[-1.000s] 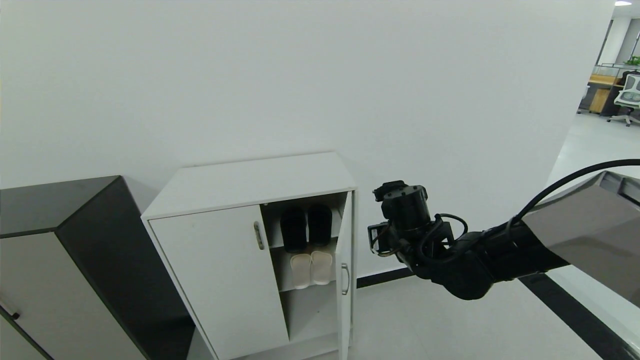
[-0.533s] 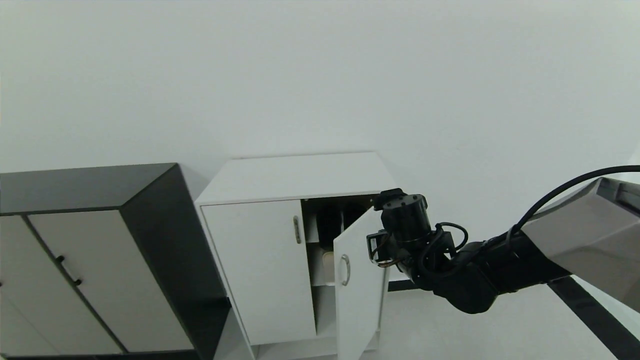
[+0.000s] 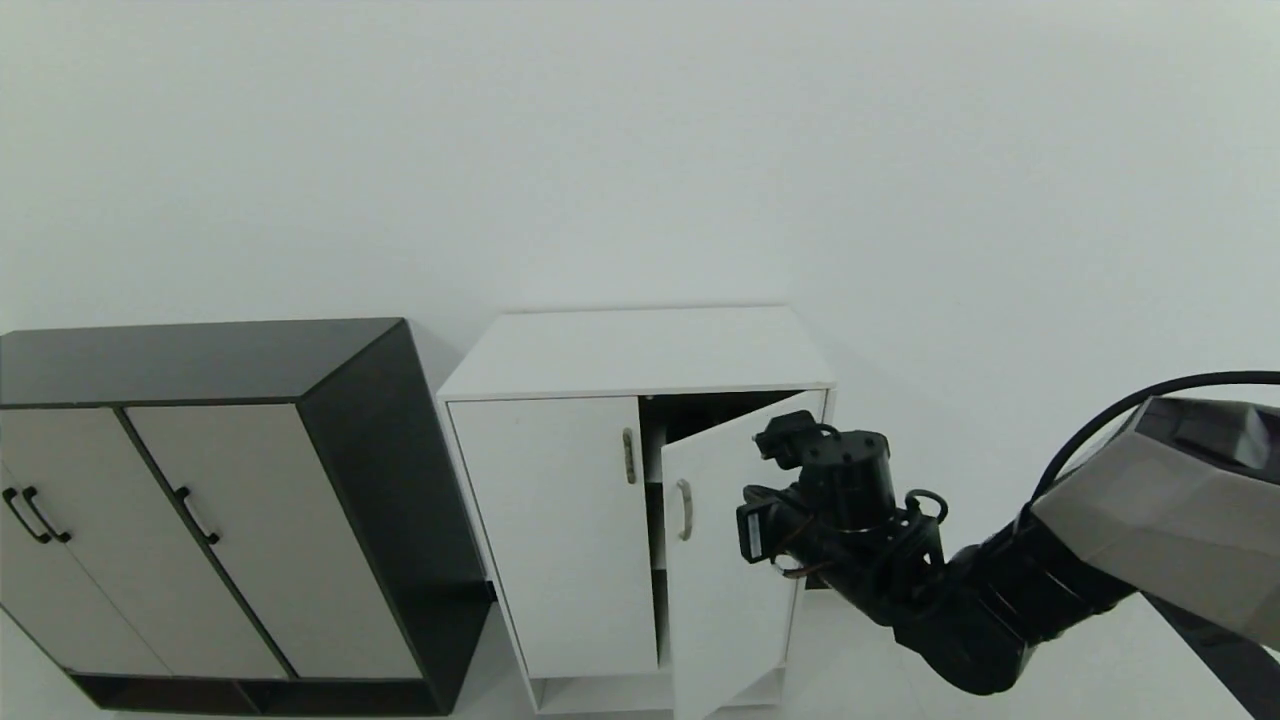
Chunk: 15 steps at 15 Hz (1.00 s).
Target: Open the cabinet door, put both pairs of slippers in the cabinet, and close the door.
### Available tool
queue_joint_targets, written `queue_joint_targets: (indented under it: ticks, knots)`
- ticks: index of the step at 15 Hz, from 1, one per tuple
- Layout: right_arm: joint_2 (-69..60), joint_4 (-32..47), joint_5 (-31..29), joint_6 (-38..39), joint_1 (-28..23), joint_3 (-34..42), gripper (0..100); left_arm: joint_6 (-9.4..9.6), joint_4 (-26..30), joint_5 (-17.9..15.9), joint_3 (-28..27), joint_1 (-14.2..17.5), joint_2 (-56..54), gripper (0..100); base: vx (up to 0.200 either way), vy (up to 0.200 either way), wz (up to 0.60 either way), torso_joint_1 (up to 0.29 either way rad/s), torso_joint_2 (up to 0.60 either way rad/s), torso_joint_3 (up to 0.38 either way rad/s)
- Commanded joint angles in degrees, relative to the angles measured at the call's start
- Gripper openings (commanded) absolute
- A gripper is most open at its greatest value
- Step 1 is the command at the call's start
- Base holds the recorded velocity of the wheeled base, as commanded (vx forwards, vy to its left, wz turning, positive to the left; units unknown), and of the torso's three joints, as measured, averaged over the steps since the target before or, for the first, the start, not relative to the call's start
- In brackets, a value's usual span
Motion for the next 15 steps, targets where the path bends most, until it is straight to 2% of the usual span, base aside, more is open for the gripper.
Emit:
queue_joint_targets:
  ticks: [1, 3, 4, 14, 15]
  knots:
    - [-0.5, -10.0, 9.5, -3.2, -0.8, 11.0, 0, -0.01, 0.0, 0.0, 0.0, 0.0, 0.0, 0, 0.0, 0.0, 0.0, 0.0, 0.0, 0.0]
    - [1.9, -19.2, 12.4, -4.7, -1.0, 15.8, 0, -0.01, 0.0, 0.0, 0.0, 0.0, 0.0, 0, 0.0, 0.0, 0.0, 0.0, 0.0, 0.0]
    - [2.8, -20.8, 12.4, -4.7, -1.1, 16.3, 0, 0.08, 0.0, -0.1, 0.0, 0.0, 0.0, 0, 0.2, 0.0, 0.0, 0.002, 0.0, 0.002]
    - [5.3, -21.3, 12.6, -4.4, -1.2, 17.2, 0, 0.08, 0.0, -0.1, 0.0, 0.0, 0.0, 0, 0.2, 0.0, 0.0, 0.007, 0.0, 0.004]
    - [5.3, -21.2, 12.6, -4.4, -1.4, 16.7, 0, 0.08, 0.0, 0.0, 0.0, 0.0, 0.0, 0, 0.0, 0.0, 0.0, 0.0, 0.0, 0.0]
